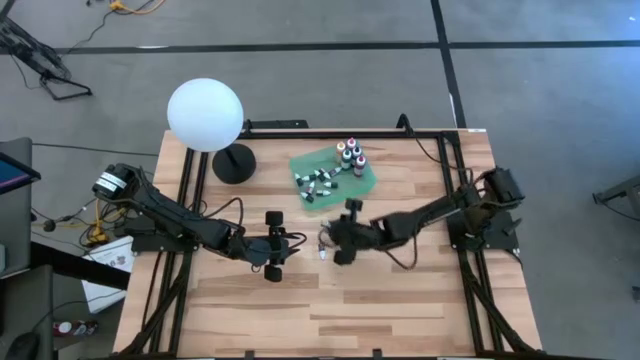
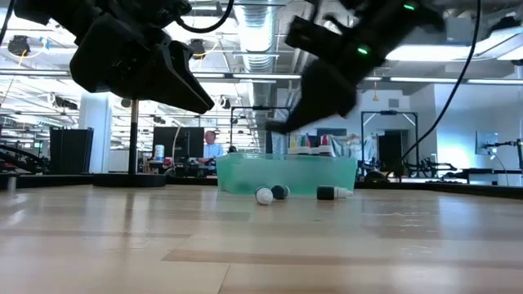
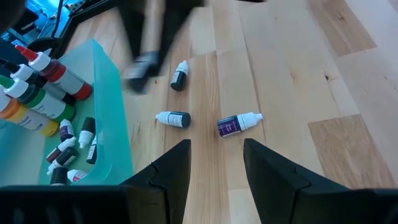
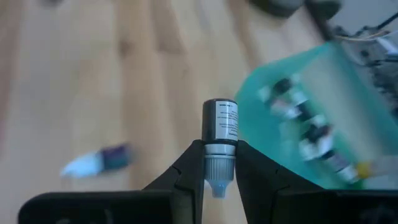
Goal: Pick & Place food coloring
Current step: Put the red food coloring bottle into the green bin
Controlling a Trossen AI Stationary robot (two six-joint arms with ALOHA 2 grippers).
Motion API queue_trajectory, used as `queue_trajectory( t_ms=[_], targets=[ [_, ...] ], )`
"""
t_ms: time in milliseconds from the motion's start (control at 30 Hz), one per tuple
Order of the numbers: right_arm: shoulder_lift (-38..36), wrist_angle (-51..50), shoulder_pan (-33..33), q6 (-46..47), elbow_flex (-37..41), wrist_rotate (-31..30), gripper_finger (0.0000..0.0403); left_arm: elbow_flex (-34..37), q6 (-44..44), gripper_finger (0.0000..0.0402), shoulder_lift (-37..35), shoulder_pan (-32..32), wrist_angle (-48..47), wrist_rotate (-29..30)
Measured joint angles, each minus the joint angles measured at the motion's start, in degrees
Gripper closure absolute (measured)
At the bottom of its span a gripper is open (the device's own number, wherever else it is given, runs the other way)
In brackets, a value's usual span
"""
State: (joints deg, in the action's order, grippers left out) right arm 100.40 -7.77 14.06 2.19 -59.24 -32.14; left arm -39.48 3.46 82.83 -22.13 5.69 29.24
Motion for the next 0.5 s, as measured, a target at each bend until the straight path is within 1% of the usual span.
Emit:
queue_trajectory(
  t_ms=[100, 233, 367, 500],
  targets=[
    [0.00, -2.93, -4.16, -2.40, -4.47, 0.17, 0.0335, 0.00, 0.00, 0.0259, 0.00, 0.00, 0.00, -0.01],
    [-0.02, -5.78, -10.63, -1.67, -8.71, 2.14, 0.0335, 0.00, 0.00, 0.0259, 0.00, -0.01, -0.02, -0.01],
    [-0.02, -5.72, -16.96, -0.25, -9.94, 9.62, 0.0335, 0.00, 0.00, 0.0259, 0.00, -0.01, -0.17, -0.03],
    [1.06, -2.51, -21.31, -0.19, -10.03, 16.56, 0.0335, 0.00, 0.01, 0.0259, 0.00, 0.00, -0.26, -0.05]
  ],
)
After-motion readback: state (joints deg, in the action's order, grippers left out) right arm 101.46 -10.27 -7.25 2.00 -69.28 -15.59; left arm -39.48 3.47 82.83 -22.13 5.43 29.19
